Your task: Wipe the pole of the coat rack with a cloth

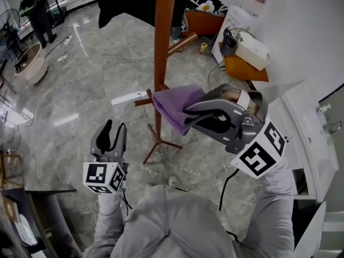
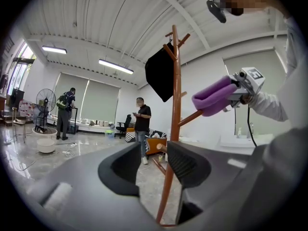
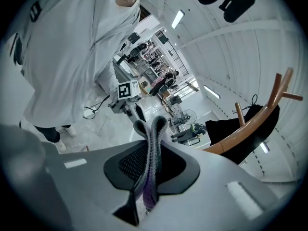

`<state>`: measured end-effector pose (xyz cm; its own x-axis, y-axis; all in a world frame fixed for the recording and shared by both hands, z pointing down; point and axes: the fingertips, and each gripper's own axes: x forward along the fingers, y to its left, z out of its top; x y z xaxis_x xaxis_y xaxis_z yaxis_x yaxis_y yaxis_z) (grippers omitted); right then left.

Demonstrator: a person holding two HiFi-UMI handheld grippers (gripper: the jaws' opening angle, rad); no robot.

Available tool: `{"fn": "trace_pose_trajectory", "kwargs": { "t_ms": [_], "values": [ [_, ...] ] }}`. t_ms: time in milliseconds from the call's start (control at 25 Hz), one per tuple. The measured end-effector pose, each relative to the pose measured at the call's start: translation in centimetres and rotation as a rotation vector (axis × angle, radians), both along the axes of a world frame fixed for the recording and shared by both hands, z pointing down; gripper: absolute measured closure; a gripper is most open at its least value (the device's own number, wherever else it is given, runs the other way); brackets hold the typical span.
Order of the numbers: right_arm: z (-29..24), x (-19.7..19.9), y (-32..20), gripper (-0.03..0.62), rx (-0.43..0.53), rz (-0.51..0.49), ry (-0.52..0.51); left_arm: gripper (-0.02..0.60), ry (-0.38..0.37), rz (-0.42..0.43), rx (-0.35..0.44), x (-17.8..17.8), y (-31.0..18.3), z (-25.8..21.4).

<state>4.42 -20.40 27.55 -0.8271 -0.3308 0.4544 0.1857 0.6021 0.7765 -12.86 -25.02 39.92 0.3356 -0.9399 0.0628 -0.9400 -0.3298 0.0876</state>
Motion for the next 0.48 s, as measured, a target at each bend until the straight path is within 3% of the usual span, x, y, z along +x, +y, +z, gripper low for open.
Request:
{"fn": "trace_pose_trajectory", "kwargs": {
  "t_ms": [240, 480],
  "values": [
    [-0.7, 0.2, 3.1, 0.540, -0.017, -0.005, -0.069, 0.403, 0.001, 0.018, -0.004, 0.1, -0.3, 0.2],
    [2.1, -0.6, 4.3, 0.540, -0.145, 0.037, -0.134, 0.403, 0.005, 0.029, -0.012, 0.1, -0.2, 0.6]
  ]
}}
